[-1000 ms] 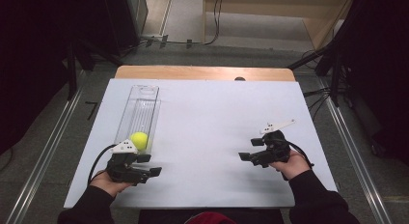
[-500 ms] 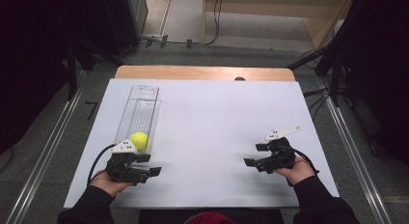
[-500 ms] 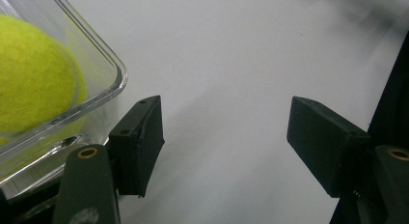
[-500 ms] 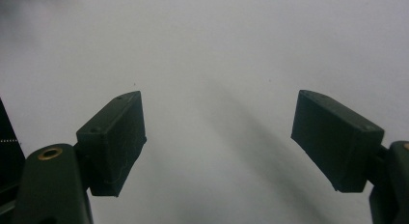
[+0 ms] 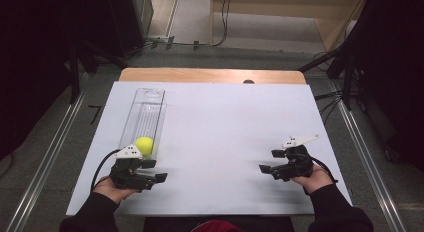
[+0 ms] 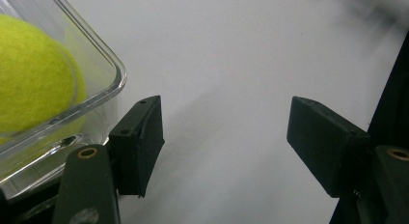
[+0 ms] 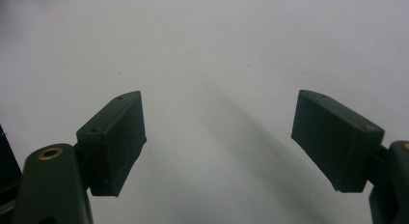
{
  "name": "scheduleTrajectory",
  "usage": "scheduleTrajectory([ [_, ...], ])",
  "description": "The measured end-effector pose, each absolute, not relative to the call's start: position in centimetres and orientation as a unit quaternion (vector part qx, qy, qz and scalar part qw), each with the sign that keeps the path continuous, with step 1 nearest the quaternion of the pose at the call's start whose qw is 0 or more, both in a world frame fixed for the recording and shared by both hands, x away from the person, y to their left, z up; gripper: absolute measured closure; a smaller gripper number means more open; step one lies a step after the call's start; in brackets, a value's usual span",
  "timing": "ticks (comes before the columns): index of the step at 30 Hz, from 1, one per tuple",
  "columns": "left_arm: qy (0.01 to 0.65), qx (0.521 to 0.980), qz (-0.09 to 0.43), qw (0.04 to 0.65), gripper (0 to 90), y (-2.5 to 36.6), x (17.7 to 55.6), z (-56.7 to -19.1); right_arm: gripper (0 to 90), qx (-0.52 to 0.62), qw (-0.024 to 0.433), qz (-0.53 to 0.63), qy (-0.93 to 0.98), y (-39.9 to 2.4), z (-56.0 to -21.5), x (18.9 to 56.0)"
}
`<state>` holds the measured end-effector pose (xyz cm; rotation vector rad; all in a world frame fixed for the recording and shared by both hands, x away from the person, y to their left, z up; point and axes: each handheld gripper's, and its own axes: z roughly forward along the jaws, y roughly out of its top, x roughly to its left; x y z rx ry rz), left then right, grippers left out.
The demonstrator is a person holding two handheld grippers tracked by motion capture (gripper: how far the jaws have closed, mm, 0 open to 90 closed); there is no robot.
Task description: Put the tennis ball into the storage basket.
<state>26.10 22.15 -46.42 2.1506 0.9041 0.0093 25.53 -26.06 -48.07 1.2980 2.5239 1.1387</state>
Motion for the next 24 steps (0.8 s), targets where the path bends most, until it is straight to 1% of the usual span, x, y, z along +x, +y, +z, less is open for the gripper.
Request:
scheduleTrajectory([
  [24, 0.356, 0.848, 0.003, 0.393, 29.6, 22.13, 26.12, -46.42, 17.4, 0.42, 0.04, 0.367, 0.829, -26.03, -48.28, 25.53],
])
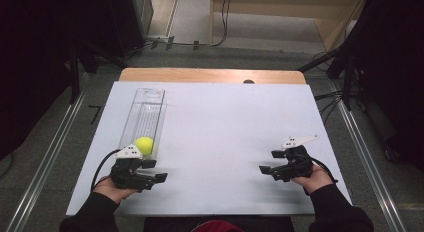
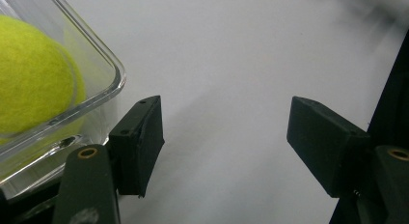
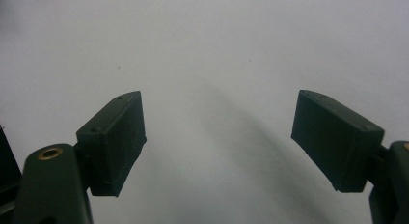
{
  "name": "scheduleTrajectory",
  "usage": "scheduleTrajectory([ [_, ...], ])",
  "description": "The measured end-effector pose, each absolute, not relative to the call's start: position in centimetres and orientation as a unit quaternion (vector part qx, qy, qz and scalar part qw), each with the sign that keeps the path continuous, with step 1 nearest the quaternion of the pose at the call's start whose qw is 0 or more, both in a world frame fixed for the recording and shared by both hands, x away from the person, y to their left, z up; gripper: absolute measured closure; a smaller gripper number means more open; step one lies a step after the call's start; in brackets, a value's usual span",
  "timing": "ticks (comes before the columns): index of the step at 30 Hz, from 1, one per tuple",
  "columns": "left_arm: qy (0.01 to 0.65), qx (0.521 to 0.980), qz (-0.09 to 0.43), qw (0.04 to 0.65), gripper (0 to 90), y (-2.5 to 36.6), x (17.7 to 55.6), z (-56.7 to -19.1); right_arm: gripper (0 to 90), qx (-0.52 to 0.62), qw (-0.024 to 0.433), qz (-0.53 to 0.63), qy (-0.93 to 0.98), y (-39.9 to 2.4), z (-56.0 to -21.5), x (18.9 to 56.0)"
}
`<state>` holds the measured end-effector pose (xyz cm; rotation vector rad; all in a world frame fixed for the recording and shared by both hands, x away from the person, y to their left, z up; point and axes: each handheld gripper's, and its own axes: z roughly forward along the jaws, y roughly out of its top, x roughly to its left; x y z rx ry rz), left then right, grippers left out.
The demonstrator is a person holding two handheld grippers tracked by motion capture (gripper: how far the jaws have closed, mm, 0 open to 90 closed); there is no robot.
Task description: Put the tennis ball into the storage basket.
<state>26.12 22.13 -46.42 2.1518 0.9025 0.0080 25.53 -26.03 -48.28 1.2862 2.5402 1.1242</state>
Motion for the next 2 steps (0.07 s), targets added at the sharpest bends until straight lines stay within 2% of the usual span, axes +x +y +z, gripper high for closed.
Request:
scheduleTrajectory([
  [2, 0.355, 0.848, 0.002, 0.393, 29.6, 22.13, 26.14, -46.43, 17.4, 0.418, 0.041, 0.367, 0.83, -26.03, -48.3, 25.55],
])
